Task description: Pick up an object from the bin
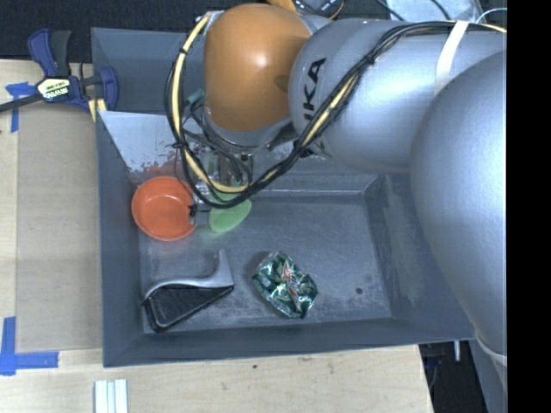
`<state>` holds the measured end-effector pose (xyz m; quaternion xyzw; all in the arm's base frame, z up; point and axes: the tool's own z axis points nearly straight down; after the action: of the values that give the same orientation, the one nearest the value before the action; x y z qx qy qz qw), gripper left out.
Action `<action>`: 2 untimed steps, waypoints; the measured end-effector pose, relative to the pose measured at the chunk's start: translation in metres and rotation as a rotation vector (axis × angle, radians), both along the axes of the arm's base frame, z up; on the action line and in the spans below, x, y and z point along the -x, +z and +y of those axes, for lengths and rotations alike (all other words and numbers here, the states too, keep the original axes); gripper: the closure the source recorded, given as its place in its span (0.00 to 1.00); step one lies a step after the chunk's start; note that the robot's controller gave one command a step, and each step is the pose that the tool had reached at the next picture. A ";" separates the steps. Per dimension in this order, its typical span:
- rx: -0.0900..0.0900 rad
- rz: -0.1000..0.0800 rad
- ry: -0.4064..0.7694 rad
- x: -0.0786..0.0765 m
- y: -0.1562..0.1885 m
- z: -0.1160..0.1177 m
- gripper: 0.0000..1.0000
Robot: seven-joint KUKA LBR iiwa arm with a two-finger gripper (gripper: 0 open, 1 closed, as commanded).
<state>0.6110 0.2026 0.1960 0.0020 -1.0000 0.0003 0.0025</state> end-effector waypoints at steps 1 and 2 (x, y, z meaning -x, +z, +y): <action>-0.002 -0.008 -0.004 -0.002 0.006 -0.001 0.00; -0.001 -0.002 0.158 0.024 -0.004 -0.059 0.00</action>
Offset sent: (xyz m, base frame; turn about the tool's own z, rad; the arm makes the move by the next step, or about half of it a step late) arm -0.0273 -0.0674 -0.0054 -0.1781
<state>0.5874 0.1434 0.1922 0.0809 -0.9967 0.0001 0.0014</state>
